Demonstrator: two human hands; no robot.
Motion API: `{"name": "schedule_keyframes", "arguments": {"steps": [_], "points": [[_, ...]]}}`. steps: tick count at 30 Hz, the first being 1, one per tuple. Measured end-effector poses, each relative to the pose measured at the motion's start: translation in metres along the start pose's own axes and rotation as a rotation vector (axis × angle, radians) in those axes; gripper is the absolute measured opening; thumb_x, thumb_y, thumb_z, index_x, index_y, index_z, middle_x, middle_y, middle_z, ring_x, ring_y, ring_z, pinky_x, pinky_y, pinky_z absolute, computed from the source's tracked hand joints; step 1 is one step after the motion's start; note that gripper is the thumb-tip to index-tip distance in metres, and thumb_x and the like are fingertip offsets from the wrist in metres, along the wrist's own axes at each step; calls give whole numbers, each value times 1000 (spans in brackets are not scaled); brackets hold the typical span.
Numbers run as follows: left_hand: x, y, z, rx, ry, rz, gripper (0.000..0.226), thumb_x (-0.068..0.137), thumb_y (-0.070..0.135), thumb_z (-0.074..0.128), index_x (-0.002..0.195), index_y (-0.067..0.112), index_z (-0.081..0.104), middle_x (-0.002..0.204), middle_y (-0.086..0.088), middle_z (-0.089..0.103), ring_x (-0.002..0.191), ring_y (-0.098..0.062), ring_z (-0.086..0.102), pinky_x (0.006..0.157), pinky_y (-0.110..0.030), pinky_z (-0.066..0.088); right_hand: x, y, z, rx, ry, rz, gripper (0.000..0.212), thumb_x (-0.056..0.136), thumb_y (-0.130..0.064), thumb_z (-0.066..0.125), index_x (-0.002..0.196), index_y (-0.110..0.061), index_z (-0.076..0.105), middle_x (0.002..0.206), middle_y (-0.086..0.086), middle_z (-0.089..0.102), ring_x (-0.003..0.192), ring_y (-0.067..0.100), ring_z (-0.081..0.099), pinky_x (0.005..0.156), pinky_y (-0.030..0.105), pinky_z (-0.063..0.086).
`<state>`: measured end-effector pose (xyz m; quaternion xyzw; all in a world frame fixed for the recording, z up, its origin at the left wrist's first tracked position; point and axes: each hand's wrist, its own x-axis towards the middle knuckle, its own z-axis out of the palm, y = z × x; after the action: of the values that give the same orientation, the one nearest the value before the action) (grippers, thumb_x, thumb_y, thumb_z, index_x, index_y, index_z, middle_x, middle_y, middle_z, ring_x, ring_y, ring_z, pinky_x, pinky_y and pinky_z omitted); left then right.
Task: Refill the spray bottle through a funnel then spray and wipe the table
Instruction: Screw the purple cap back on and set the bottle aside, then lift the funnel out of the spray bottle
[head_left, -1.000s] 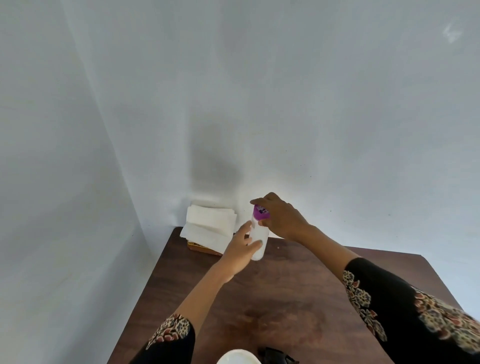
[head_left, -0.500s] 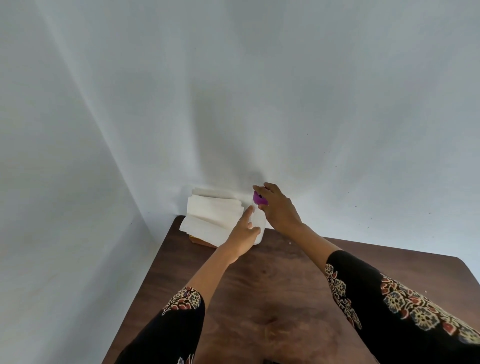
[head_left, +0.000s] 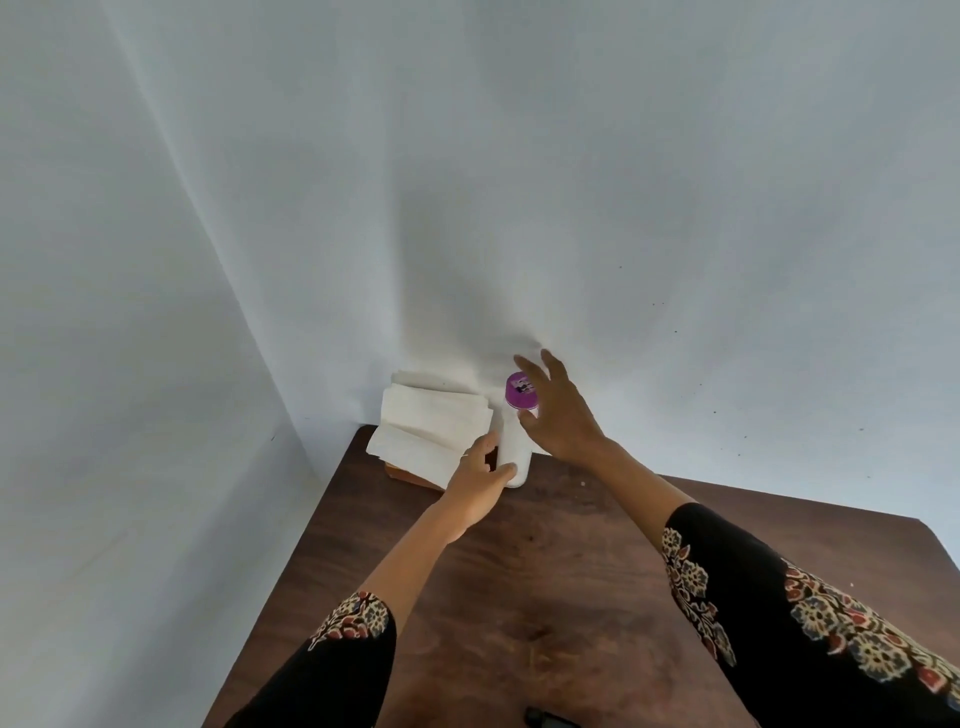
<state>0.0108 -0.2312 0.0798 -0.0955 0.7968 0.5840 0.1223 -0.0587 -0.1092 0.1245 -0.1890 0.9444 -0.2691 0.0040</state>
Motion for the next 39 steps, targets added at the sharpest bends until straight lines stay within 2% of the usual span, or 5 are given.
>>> {"name": "schedule_keyframes", "arguments": {"steps": [7,19,28,34,39], "points": [[-104,-9,-28,-211,44,95,26,95,16,48,118,22,58,117,9,62,109,-5,57,78,-12,46,-65,1,-40,162,142,29,26,88,-13,58,114,-15,61,118,1,51,107,10,47,89,16,30],[-272,-118,4,-314,231,-66,31,91,3,53,110,25,63,116,6,66,112,-13,59,100,-35,46,-252,29,29,167,-355,546,28,87,-29,61,111,-15,61,112,5,64,88,18,59,62,22,45],[-309,-112,23,-243,139,30,70,66,11,57,126,43,42,129,28,48,119,9,46,98,-24,37,-298,16,75,54,-389,609,63,86,-41,62,138,-18,35,138,12,35,122,32,46,98,41,43],[-310,-103,18,-337,143,81,47,77,35,46,125,36,49,127,23,55,119,1,51,98,-24,42,-287,-44,26,766,-409,522,34,95,-43,49,104,-15,66,86,2,63,69,14,59,60,26,49],[-303,-96,18,-318,196,54,18,94,34,47,107,41,58,105,31,65,107,5,58,89,-21,48,-284,-68,4,822,-579,398,28,92,-30,58,113,-12,65,92,3,67,66,14,62,59,23,55]]}}
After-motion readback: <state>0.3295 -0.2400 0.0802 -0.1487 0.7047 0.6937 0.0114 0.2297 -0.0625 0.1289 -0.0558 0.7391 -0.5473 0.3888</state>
